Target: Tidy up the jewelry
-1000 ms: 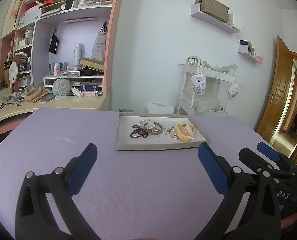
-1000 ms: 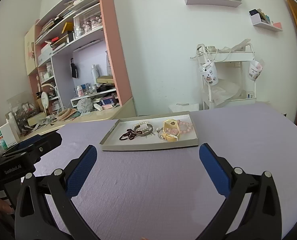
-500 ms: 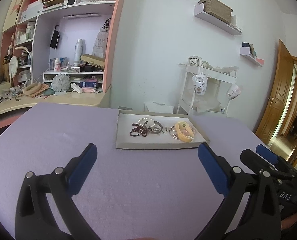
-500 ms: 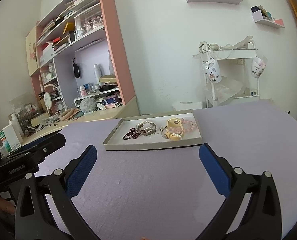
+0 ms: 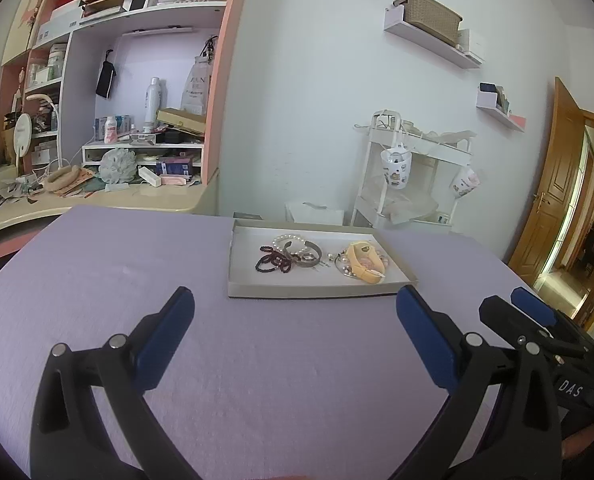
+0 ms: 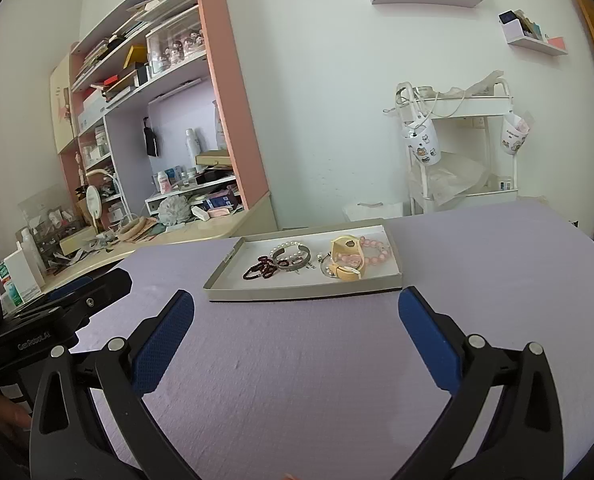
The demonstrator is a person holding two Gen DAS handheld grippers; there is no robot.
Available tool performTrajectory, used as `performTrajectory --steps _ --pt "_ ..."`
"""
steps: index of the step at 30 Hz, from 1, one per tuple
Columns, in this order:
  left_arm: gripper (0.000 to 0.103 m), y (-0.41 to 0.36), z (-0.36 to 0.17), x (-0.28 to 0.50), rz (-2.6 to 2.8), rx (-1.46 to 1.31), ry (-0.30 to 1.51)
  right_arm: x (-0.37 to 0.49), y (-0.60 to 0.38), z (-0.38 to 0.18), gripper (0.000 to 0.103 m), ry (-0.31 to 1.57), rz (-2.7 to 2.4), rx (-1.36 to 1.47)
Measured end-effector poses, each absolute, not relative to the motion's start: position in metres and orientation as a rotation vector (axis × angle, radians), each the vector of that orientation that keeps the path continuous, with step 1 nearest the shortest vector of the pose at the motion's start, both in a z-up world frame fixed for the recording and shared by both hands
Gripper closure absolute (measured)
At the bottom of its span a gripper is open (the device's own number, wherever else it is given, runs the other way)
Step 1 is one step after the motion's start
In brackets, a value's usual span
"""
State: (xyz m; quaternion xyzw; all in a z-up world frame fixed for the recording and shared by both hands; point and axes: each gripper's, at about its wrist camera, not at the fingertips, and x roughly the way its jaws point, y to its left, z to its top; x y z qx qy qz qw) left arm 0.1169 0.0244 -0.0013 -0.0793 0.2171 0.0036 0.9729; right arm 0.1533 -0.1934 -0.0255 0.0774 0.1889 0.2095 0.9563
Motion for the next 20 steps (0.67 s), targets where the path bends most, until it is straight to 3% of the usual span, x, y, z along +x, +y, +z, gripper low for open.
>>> performTrajectory --steps 20 --pt "0.002 0.0234 0.0000 0.1191 -0.011 -0.157 0.441 0.1567 -0.1957 -0.0255 0.001 0.394 0.410 0.154"
